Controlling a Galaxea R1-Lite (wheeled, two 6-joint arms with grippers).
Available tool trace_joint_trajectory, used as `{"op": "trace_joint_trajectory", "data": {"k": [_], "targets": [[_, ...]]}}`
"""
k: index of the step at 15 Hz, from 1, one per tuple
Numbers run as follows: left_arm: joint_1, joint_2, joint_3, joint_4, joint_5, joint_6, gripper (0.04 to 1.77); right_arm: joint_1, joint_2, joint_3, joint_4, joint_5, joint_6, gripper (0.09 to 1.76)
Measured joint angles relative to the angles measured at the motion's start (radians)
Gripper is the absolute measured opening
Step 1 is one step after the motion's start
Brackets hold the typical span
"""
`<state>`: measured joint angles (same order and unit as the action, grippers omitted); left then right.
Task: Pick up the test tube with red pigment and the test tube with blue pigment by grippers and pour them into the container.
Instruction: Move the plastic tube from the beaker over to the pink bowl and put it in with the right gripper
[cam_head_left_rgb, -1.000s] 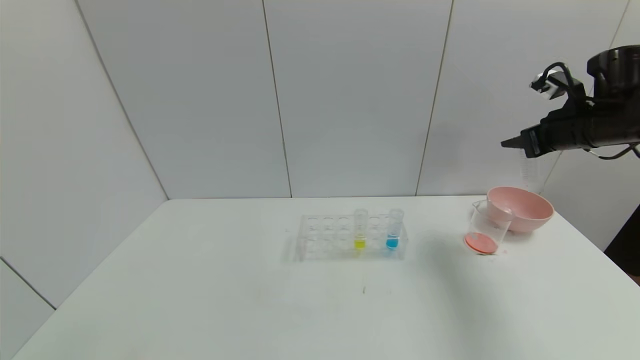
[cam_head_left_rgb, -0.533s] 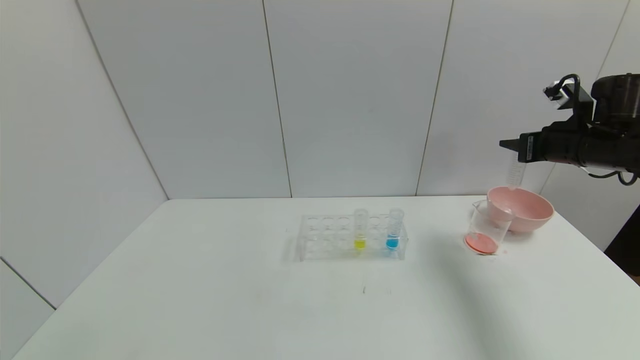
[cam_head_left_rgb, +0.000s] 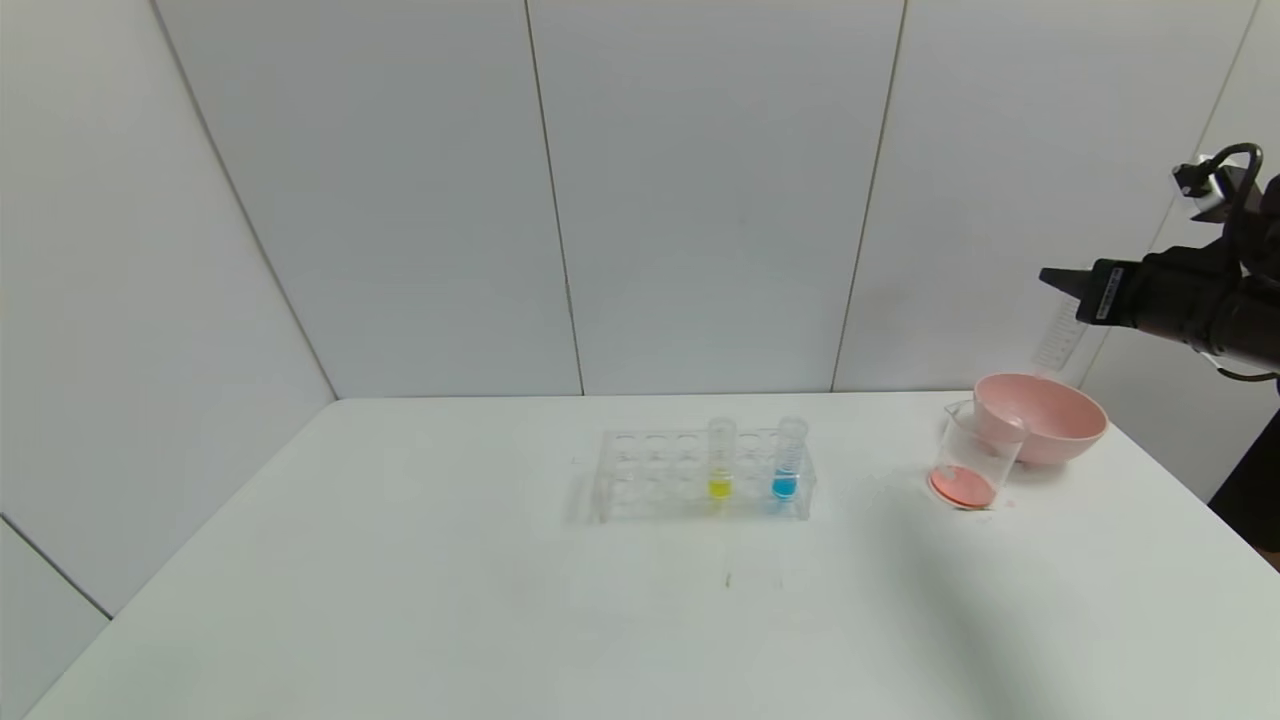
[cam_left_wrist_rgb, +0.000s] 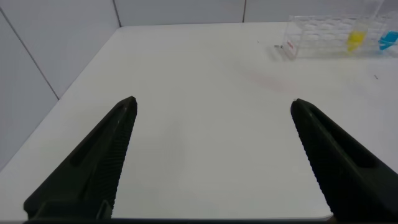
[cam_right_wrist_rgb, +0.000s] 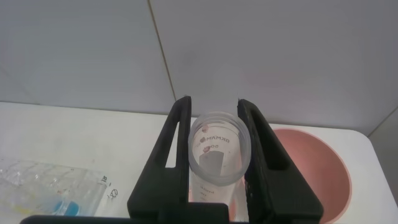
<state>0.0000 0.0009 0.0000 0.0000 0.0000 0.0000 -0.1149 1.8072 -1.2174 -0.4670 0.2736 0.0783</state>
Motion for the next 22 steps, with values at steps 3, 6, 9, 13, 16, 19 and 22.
{"op": "trace_joint_trajectory", "data": {"k": [3,6,9,13,16,19,22], "targets": [[0.0,0.0,0.0,0.0,0.0,0.0,1.76,-0.018,-0.004,0.01,-0.006,0.015,-0.001,0.56],[0.0,0.0,0.0,0.0,0.0,0.0,1.76,-0.083,0.028,-0.006,-0.022,0.127,-0.006,0.56],[0.0,0.0,0.0,0.0,0.0,0.0,1.76,-0.155,0.1,-0.046,-0.068,0.175,-0.017,0.56],[0.0,0.0,0.0,0.0,0.0,0.0,1.76,-0.22,0.246,-0.115,-0.134,0.179,-0.038,0.56],[0.0,0.0,0.0,0.0,0.0,0.0,1.76,-0.236,0.36,-0.16,-0.214,0.178,-0.04,0.56],[0.0,0.0,0.0,0.0,0.0,0.0,1.76,-0.239,0.446,-0.196,-0.231,0.177,-0.041,0.56],[0.0,0.0,0.0,0.0,0.0,0.0,1.76,-0.24,0.487,-0.217,-0.24,0.177,-0.039,0.56]]}}
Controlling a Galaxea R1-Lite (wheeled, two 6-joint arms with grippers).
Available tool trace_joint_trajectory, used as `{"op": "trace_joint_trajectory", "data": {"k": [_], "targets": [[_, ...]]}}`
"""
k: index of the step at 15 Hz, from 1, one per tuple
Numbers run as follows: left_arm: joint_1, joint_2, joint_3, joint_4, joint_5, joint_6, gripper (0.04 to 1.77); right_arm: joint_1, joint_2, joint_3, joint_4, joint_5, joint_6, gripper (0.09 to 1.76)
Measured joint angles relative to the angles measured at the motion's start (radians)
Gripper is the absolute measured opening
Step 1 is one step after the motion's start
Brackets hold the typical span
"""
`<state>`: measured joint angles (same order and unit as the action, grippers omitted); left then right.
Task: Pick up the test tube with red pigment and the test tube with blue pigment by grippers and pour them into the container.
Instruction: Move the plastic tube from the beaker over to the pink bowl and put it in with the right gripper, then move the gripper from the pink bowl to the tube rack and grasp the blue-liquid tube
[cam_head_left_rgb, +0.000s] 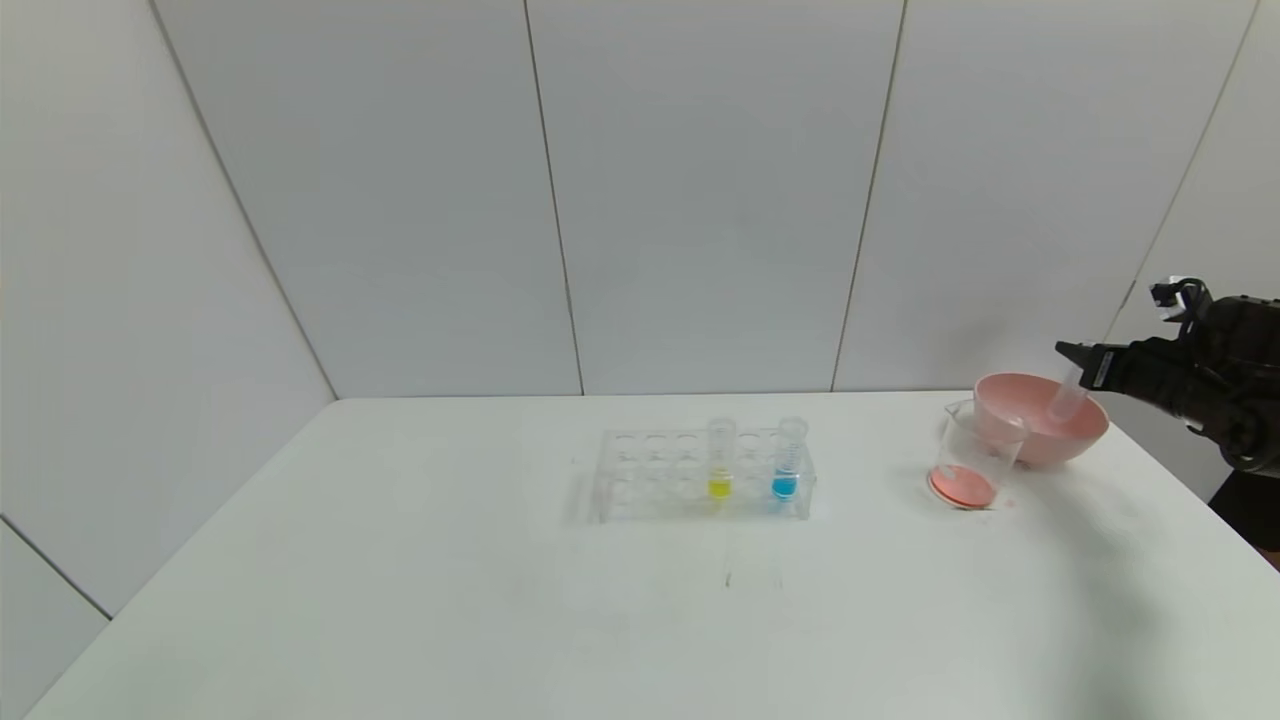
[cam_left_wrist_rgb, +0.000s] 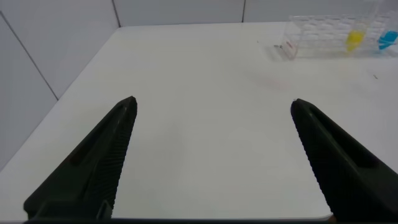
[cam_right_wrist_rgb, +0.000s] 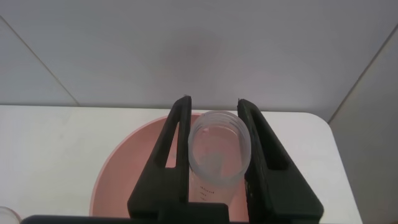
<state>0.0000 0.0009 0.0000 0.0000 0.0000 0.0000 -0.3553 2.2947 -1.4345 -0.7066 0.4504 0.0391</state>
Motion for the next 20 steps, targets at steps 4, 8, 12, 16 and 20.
{"op": "trace_joint_trajectory", "data": {"k": [4,8,12,16,20], "targets": [[0.0,0.0,0.0,0.0,0.0,0.0,1.76,-0.002,0.02,-0.013,-0.008,0.001,0.004,0.74],[0.0,0.0,0.0,0.0,0.0,0.0,1.76,0.004,0.024,-0.014,-0.073,-0.001,0.006,1.13],[0.0,0.0,0.0,0.0,0.0,0.0,1.76,0.005,-0.005,0.031,-0.117,-0.009,0.004,1.36],[0.0,0.0,0.0,0.0,0.0,0.0,1.76,-0.001,-0.127,0.225,-0.145,-0.008,0.006,1.5],[0.0,0.0,0.0,0.0,0.0,0.0,1.76,-0.003,-0.305,0.496,-0.224,-0.016,0.015,1.58]]}}
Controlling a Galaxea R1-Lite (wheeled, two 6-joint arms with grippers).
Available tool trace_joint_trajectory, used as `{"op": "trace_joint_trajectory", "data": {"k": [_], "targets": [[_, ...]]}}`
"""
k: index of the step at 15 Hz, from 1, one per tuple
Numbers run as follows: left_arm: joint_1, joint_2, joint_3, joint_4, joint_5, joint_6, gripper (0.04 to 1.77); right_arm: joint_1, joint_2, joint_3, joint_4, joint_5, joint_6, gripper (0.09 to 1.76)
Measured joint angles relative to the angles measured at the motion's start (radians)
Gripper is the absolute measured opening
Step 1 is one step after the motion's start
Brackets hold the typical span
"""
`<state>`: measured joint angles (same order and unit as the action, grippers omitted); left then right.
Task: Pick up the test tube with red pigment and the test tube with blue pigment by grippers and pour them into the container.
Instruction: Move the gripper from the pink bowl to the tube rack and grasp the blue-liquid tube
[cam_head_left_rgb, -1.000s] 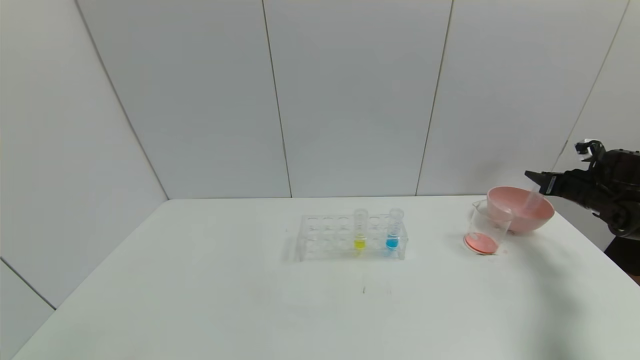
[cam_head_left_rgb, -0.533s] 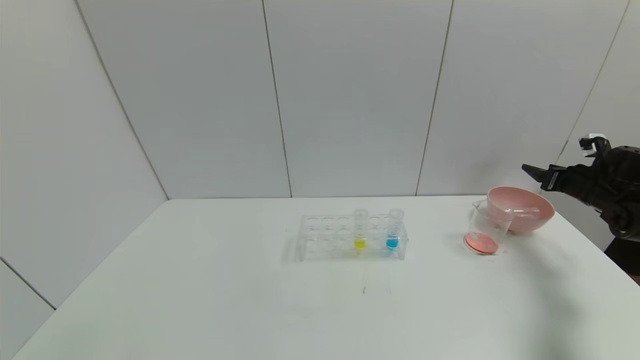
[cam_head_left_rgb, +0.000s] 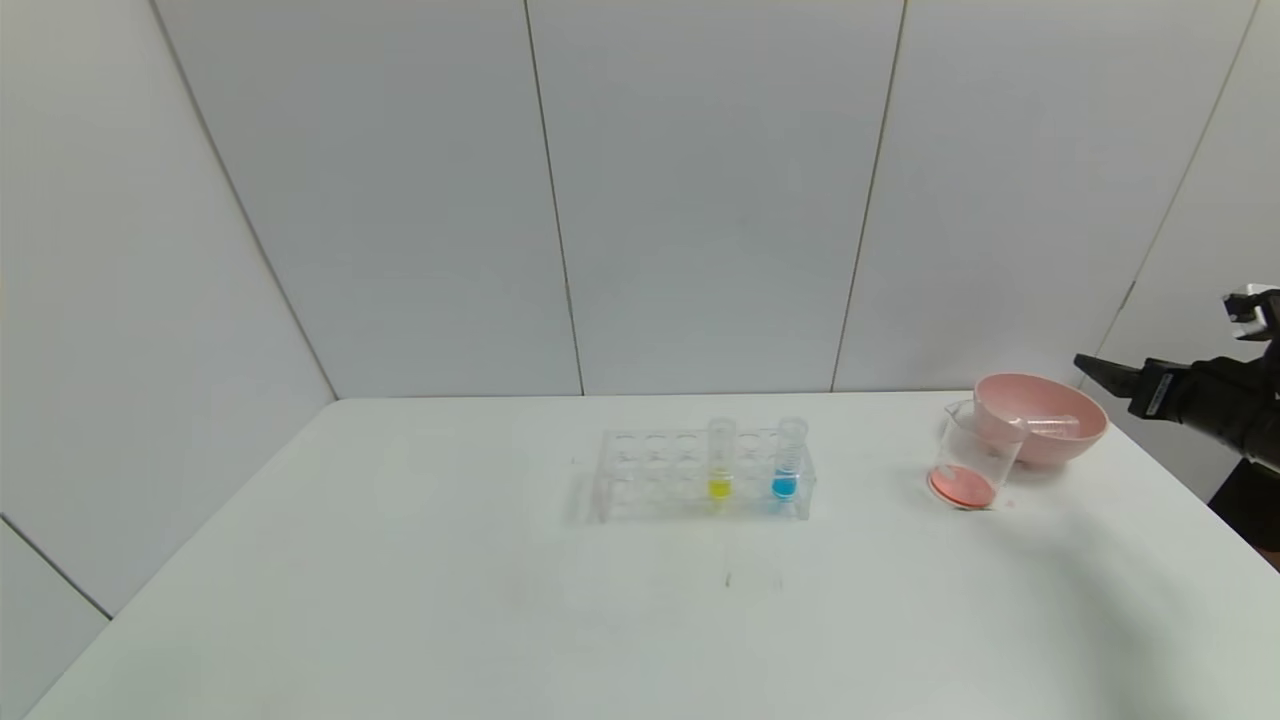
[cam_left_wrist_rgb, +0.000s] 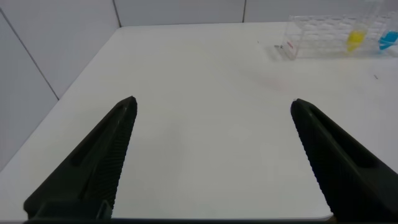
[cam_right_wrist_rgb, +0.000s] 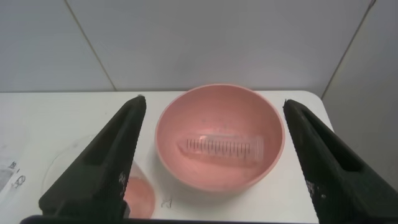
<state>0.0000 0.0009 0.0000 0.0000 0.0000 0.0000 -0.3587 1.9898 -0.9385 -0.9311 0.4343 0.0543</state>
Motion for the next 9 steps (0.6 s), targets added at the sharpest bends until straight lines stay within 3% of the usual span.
{"op": "trace_joint_trajectory", "data": {"k": [4,9], "targets": [[0.0,0.0,0.0,0.0,0.0,0.0,1.76,0.057,-0.182,0.242,-0.022,-0.089,0.003,1.63],[0.0,0.0,0.0,0.0,0.0,0.0,1.76,0.322,-0.291,0.413,-0.111,-0.356,0.061,1.67]]}}
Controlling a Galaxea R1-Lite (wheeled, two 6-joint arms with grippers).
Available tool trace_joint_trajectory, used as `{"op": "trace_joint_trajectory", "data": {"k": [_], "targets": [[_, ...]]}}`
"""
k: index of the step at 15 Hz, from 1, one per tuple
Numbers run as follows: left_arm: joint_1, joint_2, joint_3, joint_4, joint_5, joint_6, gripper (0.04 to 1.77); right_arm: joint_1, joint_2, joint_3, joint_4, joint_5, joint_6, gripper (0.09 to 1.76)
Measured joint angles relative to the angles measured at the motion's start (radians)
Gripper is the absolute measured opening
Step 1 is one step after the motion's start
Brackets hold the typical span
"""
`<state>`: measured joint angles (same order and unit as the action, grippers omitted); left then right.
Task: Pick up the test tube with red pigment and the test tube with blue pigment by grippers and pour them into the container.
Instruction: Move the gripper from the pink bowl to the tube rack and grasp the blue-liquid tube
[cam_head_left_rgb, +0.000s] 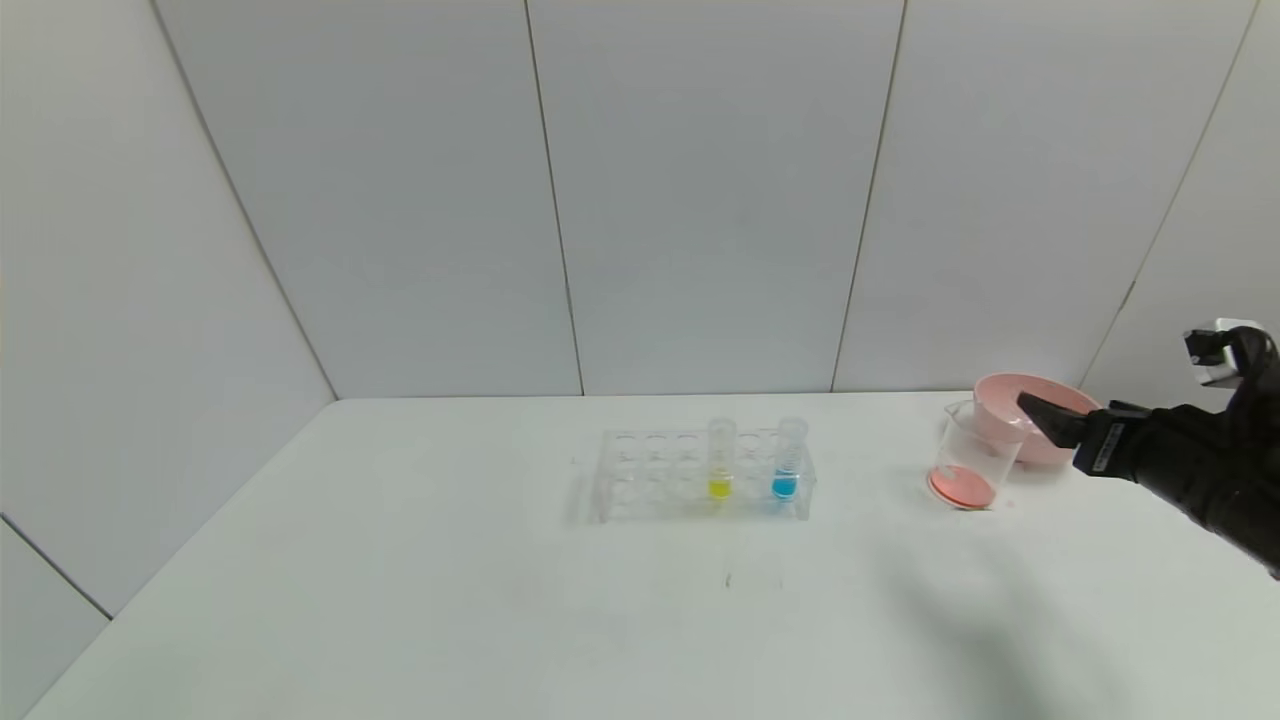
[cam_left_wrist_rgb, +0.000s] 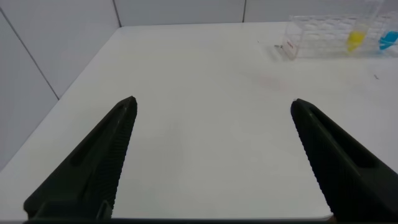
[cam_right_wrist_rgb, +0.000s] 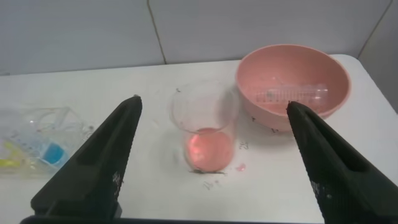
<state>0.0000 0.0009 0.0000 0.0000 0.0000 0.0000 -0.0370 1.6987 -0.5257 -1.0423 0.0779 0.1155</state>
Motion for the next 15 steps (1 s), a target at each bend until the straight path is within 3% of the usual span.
{"op": "trace_joint_trajectory", "data": {"k": [9,15], "targets": [[0.0,0.0,0.0,0.0,0.0,0.0,1.76,0.437,0.033,0.049,-0.06,-0.376,0.046,1.7],[0.0,0.0,0.0,0.0,0.0,0.0,1.76,0.66,0.16,-0.063,-0.071,-0.605,0.06,1.7]]}}
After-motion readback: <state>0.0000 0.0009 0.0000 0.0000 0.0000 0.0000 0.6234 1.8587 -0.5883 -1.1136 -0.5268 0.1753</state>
